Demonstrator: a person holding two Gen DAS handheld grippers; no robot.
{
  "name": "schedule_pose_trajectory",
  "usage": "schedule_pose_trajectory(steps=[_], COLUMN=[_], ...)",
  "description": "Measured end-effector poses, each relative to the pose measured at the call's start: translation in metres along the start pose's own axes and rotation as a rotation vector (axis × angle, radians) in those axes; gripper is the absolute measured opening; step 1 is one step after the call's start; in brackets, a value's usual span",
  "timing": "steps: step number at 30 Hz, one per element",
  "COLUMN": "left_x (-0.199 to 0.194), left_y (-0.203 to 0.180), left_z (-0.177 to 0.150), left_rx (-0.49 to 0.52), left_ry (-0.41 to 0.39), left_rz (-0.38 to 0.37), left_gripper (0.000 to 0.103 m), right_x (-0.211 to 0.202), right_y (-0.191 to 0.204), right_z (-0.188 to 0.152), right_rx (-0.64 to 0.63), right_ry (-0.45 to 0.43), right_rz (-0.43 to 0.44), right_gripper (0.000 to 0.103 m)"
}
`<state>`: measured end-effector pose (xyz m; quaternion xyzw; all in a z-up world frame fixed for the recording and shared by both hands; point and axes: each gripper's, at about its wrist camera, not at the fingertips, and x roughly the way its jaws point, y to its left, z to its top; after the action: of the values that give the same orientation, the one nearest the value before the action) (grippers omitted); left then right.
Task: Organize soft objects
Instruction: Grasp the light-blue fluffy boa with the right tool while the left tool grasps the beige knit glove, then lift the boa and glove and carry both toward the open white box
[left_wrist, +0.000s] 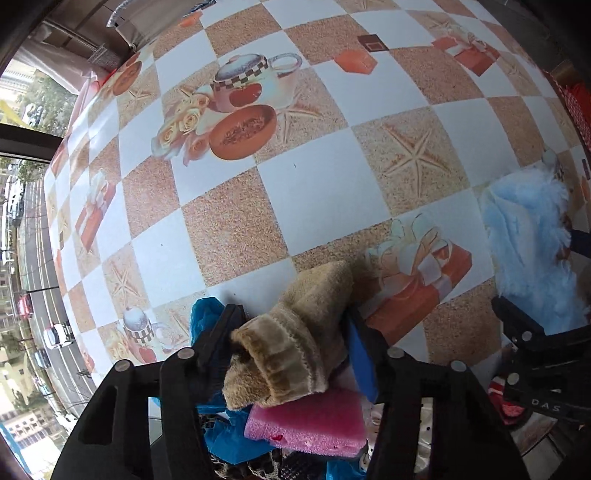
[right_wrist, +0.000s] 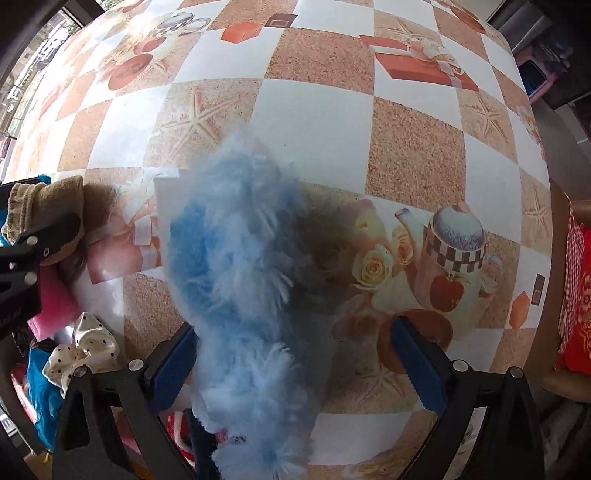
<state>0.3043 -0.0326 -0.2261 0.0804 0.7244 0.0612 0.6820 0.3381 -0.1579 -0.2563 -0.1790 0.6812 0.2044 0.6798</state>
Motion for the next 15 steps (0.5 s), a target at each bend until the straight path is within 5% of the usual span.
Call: schedule_pose_trajectory(steps=[4, 6, 7, 15], left_x=[0.007, 0.005, 0.001, -0.046], left_y=[0.000, 0.003, 0.007, 0.029], left_z=[0.005, 0.006, 0.004, -0.015], left_rx=[0.003, -0.029, -0.062, -0.187], left_ry=[0.029, 0.024, 0.012, -0.123], left_rz=[-0.089, -0.152, -0.194, -0.217], left_gripper=[0.029, 0.025, 0.024, 0.024], right_x=[-0.027, -0.033, -0.037, -0.078], right_y=[0.006, 0.007, 0.003, -0.020], right_z=[-0.028, -0.031, -0.032, -0.057], right_rx=[-0.061, -0.073, -0.055, 0.070], right_ry=[-0.061, -0.076, -0.073, -0.127], right_rz=[-0.005, 0.009, 0.054, 0.221], right_gripper=[0.064, 0.032, 0.027, 0.026])
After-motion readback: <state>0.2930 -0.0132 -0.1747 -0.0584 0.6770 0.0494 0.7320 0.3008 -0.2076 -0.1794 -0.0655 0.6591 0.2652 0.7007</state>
